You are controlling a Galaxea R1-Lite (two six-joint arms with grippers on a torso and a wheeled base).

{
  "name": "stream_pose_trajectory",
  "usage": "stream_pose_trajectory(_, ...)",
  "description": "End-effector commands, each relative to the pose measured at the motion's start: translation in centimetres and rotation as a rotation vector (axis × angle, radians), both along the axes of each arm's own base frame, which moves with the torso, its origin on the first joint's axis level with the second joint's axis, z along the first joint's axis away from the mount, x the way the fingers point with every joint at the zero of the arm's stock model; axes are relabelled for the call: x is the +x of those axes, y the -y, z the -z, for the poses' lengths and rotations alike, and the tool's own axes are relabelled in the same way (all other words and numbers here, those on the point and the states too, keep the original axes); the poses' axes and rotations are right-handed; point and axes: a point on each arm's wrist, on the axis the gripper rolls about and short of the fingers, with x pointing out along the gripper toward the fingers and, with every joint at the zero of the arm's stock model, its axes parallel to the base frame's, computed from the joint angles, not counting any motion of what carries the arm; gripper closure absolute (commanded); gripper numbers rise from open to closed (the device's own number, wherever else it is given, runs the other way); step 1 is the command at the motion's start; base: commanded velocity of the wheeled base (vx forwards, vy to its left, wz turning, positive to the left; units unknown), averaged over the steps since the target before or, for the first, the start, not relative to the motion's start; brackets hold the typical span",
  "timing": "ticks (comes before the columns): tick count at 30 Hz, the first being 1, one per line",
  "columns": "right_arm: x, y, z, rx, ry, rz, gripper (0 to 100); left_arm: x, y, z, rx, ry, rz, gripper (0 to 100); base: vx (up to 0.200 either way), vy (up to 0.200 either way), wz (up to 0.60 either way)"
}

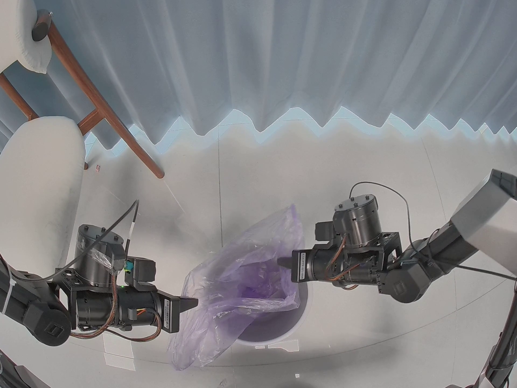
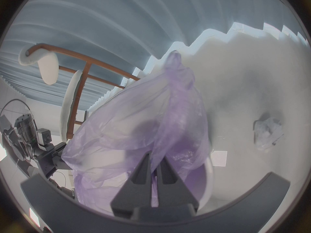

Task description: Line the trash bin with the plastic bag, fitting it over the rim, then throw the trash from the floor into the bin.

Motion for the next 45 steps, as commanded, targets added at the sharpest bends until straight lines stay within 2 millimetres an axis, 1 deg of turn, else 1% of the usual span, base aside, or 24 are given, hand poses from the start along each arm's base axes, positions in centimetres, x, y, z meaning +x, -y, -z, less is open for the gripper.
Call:
stream_pose_trajectory(1,-0.3,-1.3,2.4,-0.012,-0.053,-0.019,100,0.2,-0.2,1.0,0.051,-0.021,-0.054,100,0.0,0.0,0.0)
stream_pose_trajectory(2,-0.3,-1.3,2.2,-0.005,-0.052,-0.014,100,0.4,-0.2,1.2,0.058,-0.021,-0.062,100,0.0,0.0,0.0)
stream_pose_trajectory(4,0.5,-0.7,1.4,0.019,-0.039,0.015,100,1.3,0.2,1.5,0.063,0.003,-0.095,100,0.0,0.0,0.0)
stream_pose_trajectory(7,2.3,1.9,-0.3,0.048,-0.007,0.095,100,2.9,1.3,0.7,-0.02,0.043,-0.153,100,0.0,0.0,0.0)
stream_pose_trajectory(9,2.4,1.9,-0.4,0.051,-0.005,0.096,100,3.0,1.3,0.7,-0.024,0.044,-0.157,100,0.0,0.0,0.0)
stream_pose_trajectory(10,3.4,3.9,-1.3,0.064,0.015,0.153,100,4.5,2.7,-0.2,-0.1,0.039,-0.223,100,0.0,0.0,0.0)
stream_pose_trajectory(11,3.4,4.0,-1.3,0.064,0.015,0.156,100,4.6,2.7,-0.2,-0.102,0.035,-0.227,100,0.0,0.0,0.0)
stream_pose_trajectory(12,3.9,5.1,-1.7,0.072,0.023,0.181,100,5.3,3.2,0.0,-0.094,0.027,-0.271,100,0.0,0.0,0.0)
stream_pose_trajectory(14,4.4,6.1,-1.7,0.073,0.025,0.209,100,5.9,3.4,0.7,-0.059,0.019,-0.306,100,0.0,0.0,0.0)
stream_pose_trajectory(15,4.6,6.2,-1.7,0.074,0.026,0.213,100,5.9,3.4,0.8,-0.056,0.018,-0.309,100,0.0,0.0,0.0)
stream_pose_trajectory(16,5.1,6.9,-1.4,0.071,0.024,0.238,100,6.2,3.4,1.5,-0.034,0.006,-0.324,100,0.0,0.0,0.0)
stream_pose_trajectory(21,6.1,7.8,0.2,0.053,-0.004,0.271,100,6.7,3.4,3.4,0.02,-0.029,-0.369,100,0.0,0.0,0.0)
stream_pose_trajectory(25,7.0,8.1,1.2,0.045,-0.015,0.289,100,6.9,3.3,4.3,0.044,-0.05,-0.383,100,0.0,0.0,0.0)
stream_pose_trajectory(28,7.7,8.2,1.6,0.048,-0.009,0.297,100,6.8,3.2,4.1,0.031,-0.051,-0.392,100,0.0,0.0,0.0)
stream_pose_trajectory(33,8.2,7.9,1.8,0.053,0.004,0.293,100,6.8,3.3,3.8,-0.009,-0.067,-0.423,100,0.0,0.0,0.0)
stream_pose_trajectory(34,8.7,7.7,1.6,0.068,0.028,0.291,100,6.7,3.3,3.4,-0.029,-0.063,-0.426,100,0.0,0.0,0.0)
stream_pose_trajectory(35,8.7,7.7,1.5,0.071,0.028,0.289,100,6.5,3.3,3.0,-0.036,-0.054,-0.425,100,0.0,0.0,0.0)
stream_pose_trajectory(36,8.6,7.8,1.4,0.073,0.028,0.29,0,6.4,3.2,2.8,-0.039,-0.051,-0.424,100,0.0,0.0,0.0)
stream_pose_trajectory(37,8.4,7.8,1.3,0.074,0.027,0.289,0,6.2,3.2,2.6,-0.042,-0.047,-0.425,100,0.0,0.0,0.0)
stream_pose_trajectory(38,8.1,7.9,0.7,0.083,0.031,0.291,0,6.1,3.1,2.4,-0.046,-0.042,-0.423,100,0.0,0.0,0.0)
stream_pose_trajectory(43,5.7,8.4,-2.9,0.205,-0.013,0.312,0,5.2,2.9,1.1,-0.069,-0.01,-0.412,100,0.0,0.0,0.0)
stream_pose_trajectory(45,4.8,8.7,-3.8,0.238,-0.031,0.318,0,5.0,2.8,0.6,-0.078,0.001,-0.411,100,0.0,0.0,0.0)
